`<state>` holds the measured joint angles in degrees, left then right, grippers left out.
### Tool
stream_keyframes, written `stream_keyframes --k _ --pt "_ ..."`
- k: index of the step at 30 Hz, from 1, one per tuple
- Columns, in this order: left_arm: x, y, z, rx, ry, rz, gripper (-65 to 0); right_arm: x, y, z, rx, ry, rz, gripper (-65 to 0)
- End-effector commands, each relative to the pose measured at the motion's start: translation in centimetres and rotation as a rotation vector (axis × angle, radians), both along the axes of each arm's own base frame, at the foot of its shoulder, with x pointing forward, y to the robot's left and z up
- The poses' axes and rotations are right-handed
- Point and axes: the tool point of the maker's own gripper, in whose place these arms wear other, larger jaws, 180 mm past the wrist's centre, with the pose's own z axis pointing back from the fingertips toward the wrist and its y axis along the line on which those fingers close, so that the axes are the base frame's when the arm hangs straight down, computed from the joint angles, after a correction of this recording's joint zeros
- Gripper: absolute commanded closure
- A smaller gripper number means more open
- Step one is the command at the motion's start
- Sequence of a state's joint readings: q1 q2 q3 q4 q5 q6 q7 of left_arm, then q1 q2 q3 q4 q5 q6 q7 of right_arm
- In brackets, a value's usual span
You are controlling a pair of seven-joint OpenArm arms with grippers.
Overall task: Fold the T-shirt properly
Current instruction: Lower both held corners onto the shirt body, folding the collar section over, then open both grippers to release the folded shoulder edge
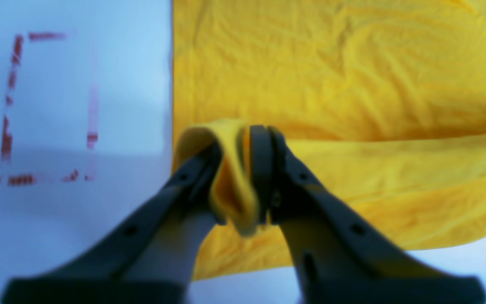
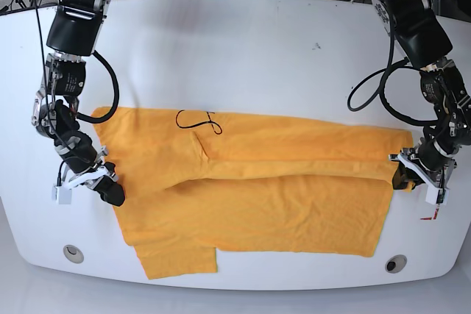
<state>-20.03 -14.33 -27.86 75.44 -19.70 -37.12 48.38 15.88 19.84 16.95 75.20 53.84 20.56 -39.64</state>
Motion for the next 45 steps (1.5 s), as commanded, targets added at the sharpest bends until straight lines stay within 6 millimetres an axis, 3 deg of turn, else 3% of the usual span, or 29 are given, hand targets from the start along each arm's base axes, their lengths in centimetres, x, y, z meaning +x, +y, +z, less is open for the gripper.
stream_keyframes --k 1,3,15,29,45 --pt "0.6 0.1 2.8 0.024 -0.073 -0.001 -21.4 0.6 -1.0 2.1 -0.019 -0.058 -0.021 -12.8" --pt "0.3 -0.4 2.7 0.04 -0.068 -0.01 -30.8 0.4 -1.3 1.9 -0.03 -0.057 -0.034 -22.1" --pt "0.2 0.7 2.7 0.05 -0.075 0.014 -44.5 -0.2 -2.4 1.7 -0.068 -0.043 -0.045 -60.0" --pt "-0.1 1.1 3.4 0.192 -0.057 -0.07 -42.4 -2.7 -4.7 0.7 -0.177 -0.004 -0.041 -63.5" --pt "-0.6 2.3 4.0 0.252 -0.066 -0.069 -50.3 -6.2 -6.0 -3.0 -0.339 0.107 -0.028 -65.0"
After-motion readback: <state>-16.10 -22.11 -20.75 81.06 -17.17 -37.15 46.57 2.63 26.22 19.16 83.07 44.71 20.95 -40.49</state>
